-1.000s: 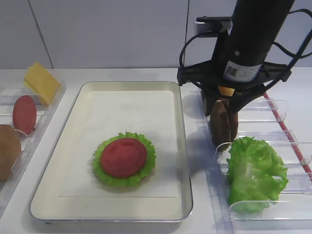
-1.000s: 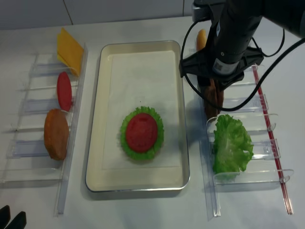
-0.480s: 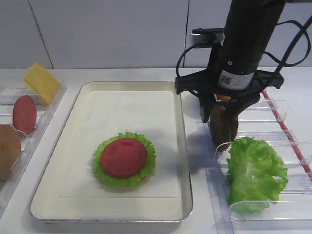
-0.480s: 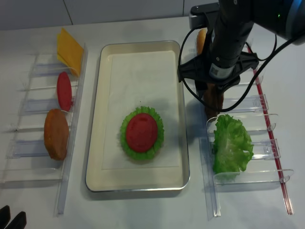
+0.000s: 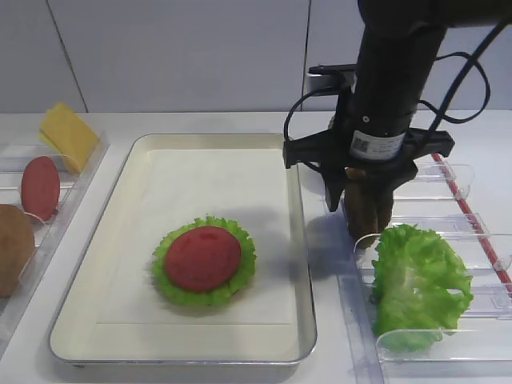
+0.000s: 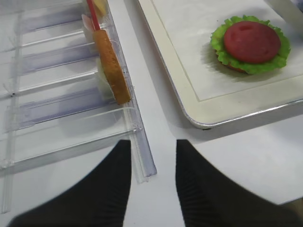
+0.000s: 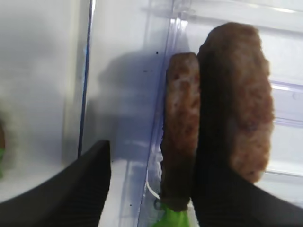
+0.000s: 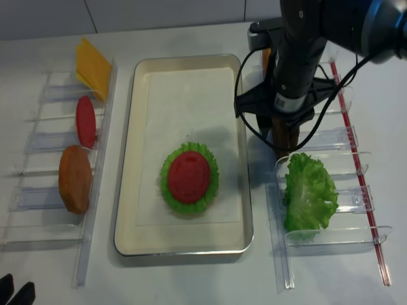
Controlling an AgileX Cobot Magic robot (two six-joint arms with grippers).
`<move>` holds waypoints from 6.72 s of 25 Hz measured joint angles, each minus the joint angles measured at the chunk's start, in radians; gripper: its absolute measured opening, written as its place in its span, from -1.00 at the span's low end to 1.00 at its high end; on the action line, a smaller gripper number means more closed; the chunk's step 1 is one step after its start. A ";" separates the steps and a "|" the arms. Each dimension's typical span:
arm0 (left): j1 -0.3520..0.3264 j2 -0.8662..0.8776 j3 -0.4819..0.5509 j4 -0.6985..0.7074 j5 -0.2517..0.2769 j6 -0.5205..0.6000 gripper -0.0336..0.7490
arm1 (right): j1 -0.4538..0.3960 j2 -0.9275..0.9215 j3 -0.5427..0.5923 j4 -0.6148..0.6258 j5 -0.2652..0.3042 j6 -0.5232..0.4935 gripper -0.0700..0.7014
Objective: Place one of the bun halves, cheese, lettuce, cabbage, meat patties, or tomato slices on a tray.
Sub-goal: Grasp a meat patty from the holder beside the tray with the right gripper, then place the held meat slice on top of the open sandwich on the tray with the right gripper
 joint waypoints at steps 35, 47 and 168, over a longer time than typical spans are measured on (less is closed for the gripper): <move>0.000 0.000 0.000 0.000 0.000 -0.002 -0.34 | 0.000 -0.174 -0.076 0.097 0.077 -0.068 -0.48; 0.000 0.000 0.000 0.000 0.000 -0.002 -0.34 | 0.033 -0.195 0.017 0.678 -0.118 -0.426 -0.48; 0.000 0.000 0.000 0.000 0.000 -0.002 -0.34 | 0.044 0.007 0.471 1.618 -0.519 -1.167 0.02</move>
